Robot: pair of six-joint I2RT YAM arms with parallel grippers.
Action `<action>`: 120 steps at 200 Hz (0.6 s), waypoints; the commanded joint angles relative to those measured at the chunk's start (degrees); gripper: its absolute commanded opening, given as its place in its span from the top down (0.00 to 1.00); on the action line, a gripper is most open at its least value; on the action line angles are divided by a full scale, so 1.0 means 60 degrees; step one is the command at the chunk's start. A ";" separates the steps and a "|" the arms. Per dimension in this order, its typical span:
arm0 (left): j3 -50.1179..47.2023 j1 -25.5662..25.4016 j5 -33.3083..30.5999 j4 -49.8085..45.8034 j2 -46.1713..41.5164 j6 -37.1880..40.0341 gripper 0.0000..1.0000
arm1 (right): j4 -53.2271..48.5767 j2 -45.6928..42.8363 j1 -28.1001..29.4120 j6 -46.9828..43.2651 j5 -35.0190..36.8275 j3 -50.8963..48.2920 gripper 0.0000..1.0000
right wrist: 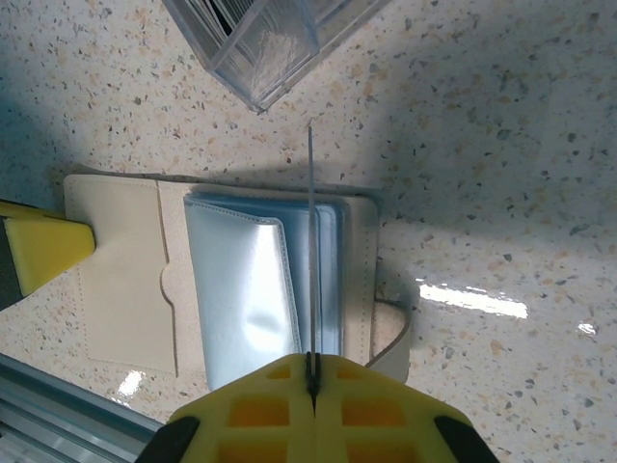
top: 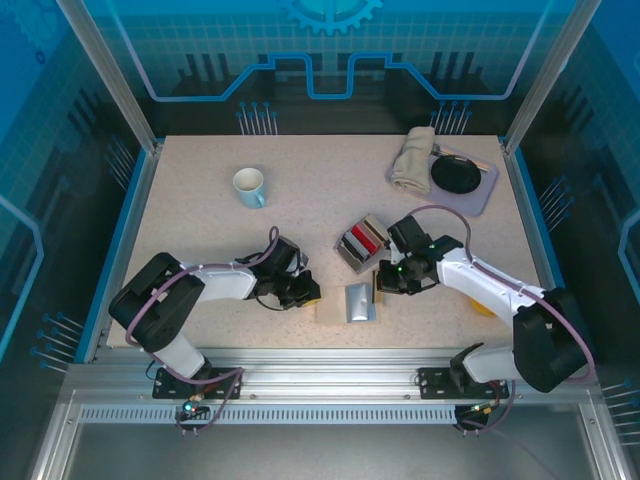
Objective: Put the credit cards into the card holder
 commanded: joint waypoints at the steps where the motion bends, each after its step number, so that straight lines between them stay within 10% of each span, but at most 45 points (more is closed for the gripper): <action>1: 0.0035 -0.0050 -0.0214 -0.0232 0.0163 -0.0047 0.90 | 0.0233 0.0252 0.0012 -0.0114 -0.0353 -0.0130 0.99; 120: -0.0108 -0.0115 -0.0158 0.0440 0.0186 -0.0549 0.90 | 0.0863 -0.0126 0.0483 0.0274 -0.1589 -0.0001 0.99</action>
